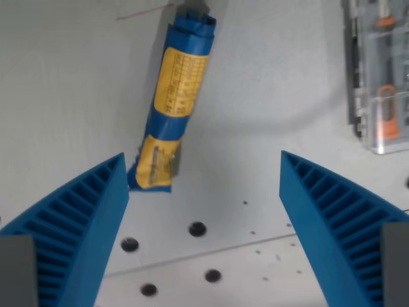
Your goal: Move above the blue bag
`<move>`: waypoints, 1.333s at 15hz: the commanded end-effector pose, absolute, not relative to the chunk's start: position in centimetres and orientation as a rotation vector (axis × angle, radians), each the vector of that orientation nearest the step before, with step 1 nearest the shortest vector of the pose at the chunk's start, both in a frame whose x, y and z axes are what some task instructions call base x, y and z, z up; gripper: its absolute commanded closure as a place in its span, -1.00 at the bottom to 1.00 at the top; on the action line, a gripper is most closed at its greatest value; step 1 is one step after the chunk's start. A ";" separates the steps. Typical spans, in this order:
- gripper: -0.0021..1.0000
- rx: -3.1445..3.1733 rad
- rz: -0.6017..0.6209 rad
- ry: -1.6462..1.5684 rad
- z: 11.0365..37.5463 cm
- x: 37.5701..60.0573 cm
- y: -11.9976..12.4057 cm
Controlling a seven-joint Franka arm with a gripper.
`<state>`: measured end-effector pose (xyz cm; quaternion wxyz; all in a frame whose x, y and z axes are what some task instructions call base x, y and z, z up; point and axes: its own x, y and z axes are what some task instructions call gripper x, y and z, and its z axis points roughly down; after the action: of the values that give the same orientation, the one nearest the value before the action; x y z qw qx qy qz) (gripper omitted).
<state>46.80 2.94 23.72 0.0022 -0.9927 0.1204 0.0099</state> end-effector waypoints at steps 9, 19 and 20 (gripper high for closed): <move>-1.00 -3.015 -0.115 0.817 18.8 46.8 4.5; -1.00 -3.008 -0.121 0.839 16.1 46.8 5.2; -1.00 -3.009 -0.123 0.832 16.0 46.7 5.2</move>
<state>47.33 4.88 16.20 0.0030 -0.9726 0.2323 0.0089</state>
